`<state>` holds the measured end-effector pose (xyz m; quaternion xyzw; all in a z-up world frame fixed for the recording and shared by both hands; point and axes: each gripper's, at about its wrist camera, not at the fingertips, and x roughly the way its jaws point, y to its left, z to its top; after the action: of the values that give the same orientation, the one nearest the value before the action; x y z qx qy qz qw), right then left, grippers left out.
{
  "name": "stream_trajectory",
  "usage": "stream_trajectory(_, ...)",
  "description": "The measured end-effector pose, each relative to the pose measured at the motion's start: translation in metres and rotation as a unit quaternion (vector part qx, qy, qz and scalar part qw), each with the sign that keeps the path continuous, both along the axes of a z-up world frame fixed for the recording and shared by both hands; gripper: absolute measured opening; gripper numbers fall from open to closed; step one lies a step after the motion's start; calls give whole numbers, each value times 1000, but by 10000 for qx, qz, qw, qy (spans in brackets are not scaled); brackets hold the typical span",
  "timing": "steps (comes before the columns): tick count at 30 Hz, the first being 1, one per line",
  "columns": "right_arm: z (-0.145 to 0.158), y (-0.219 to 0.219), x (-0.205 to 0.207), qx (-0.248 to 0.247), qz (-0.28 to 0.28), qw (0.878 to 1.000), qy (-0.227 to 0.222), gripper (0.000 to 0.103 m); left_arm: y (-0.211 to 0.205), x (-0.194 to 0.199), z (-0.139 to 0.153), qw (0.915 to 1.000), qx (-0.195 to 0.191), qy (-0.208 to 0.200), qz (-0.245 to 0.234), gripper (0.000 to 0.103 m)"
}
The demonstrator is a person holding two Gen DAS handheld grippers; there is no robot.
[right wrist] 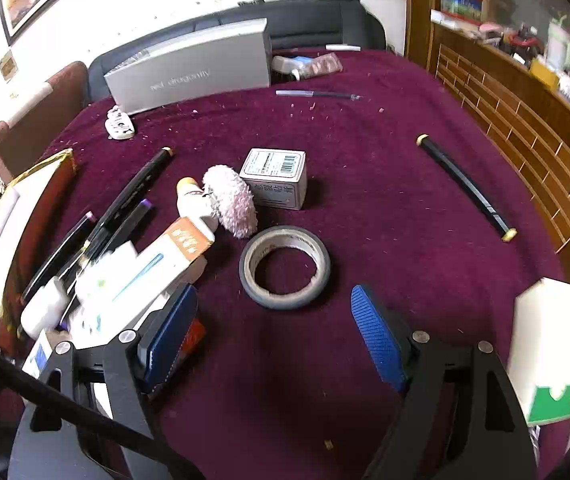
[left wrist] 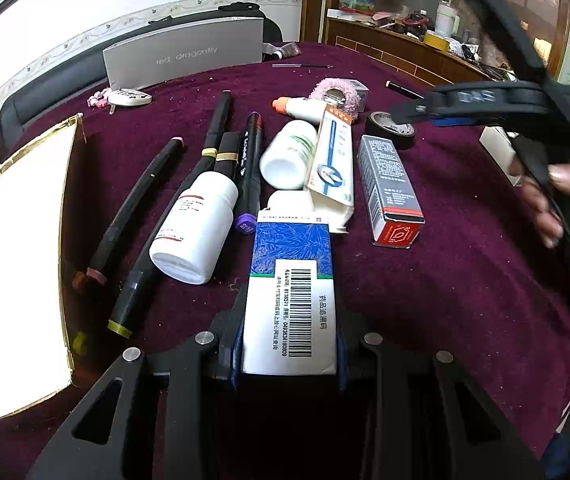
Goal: Organize objects
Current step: 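Grasp the black tape roll with the right gripper, then carry the blue box with the left gripper while the right gripper carries the tape roll to the tray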
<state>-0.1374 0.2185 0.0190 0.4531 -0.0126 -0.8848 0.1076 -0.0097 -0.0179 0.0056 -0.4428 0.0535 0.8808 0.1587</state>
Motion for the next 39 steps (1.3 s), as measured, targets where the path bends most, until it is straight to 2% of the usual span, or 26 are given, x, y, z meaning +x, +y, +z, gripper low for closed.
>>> stream_trajectory(4, -13, -7, -17, 464, -210, 9986, -113, 79, -2, 3, -1, 9999, -79, 65, -8, 30)
stream_trajectory(6, -21, -8, -21, 384, -172, 9989, -199, 77, -1, 3, -2, 9999, -129, 102, -17, 30)
stream_trajectory(7, -25, -8, -22, 411, -170, 9987, -256, 66, -1, 3, -2, 9998, -142, 121, -22, 30)
stream_trajectory(9, -26, -13, -20, 696, -166, 9974, -39, 57, 0, 3, -2, 9997, -173, 147, -24, 30)
stream_trajectory(14, -28, -7, -12, 550, -220, 9979, 249, 57, 0, 3, -1, 9997, -159, 175, 14, 29)
stream_trajectory(17, -20, -2, -4, 444, -250, 9978, 417, 57, -10, 2, 3, 9996, 131, 224, 118, 29)
stream_trajectory(24, 0, 14, -5, -34, -605, 9940, 905, 57, -13, 11, 14, 9974, 413, 597, 46, 29)
stream_trajectory(30, 11, 11, -1, -50, -602, 9907, 1216, 57, -16, 17, 27, 9933, 560, 1006, 101, 29)
stream_trajectory(33, 15, 6, 1, -14, -544, 9891, 1372, 57, -22, 19, 35, 9918, 621, 1081, 287, 29)
stream_trajectory(39, 23, -13, 19, -235, -278, 9913, 1267, 57, -59, 32, 47, 9884, 732, 1080, 773, 29)
